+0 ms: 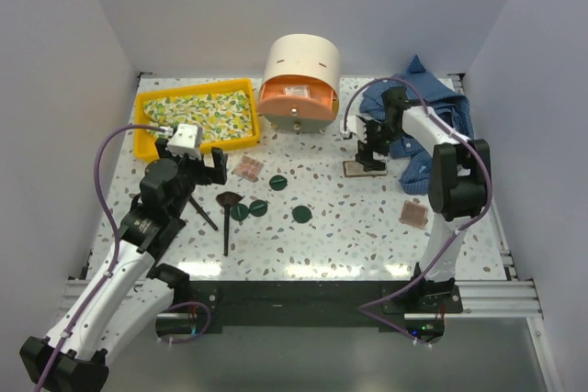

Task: Organize the makeup
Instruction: Pick up the makeup from the center of the board.

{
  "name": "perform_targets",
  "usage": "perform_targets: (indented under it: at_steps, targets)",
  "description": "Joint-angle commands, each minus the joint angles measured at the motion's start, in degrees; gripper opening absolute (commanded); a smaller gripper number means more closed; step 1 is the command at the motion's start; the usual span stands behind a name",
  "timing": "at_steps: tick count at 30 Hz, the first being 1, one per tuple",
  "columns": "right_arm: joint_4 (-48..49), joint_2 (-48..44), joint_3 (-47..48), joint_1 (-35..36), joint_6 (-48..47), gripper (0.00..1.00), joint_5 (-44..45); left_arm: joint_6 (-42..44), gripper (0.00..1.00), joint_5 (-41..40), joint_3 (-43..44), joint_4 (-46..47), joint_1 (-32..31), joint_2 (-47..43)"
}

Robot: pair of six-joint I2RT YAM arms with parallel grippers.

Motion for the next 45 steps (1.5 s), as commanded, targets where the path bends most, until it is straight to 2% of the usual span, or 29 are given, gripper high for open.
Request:
perform_targets:
  at_steps: [1,10,19,25,29,34,37,45]
  targets:
    - [-1.87,0.71,0.93,0.84,-4.56,0.98,0.14,1.43,1.00,-1.37,0.04,1.54,0.42,-0.79]
    - [-4.24,4.40,1.62,1.37,-5.89,0.95,1.28,1.52,1.00,-1.37,0.04,1.46,0.42,-0.79]
    - [-1.26,5.46,-1.09,2.34,-4.31,0.89,5.06,1.52,1.00,-1.28,0.04,1.54,0.42,-0.88]
    - [0.32,4.06,-4.95,2.69,-4.39,0.73,6.38,1.52,1.00,-1.28,0.04,1.46,0.42,-0.97]
    - [0.50,2.56,-7.42,2.78,-4.22,0.50,6.03,1.52,1.00,-1.19,-0.05,1.54,0.33,-0.97]
    - [2.08,-1.21,-11.11,2.78,-3.43,0.32,4.63,1.52,1.00,-1.10,-0.05,1.54,0.42,-0.88]
    - [2.70,-2.88,-12.78,2.87,-2.11,0.25,3.92,1.52,1.00,-1.10,-0.05,1.54,0.42,-0.88]
    - [5.77,-10.00,-17.35,2.86,2.45,0.17,1.55,1.52,1.00,-1.10,-0.05,1.54,0.42,-0.88]
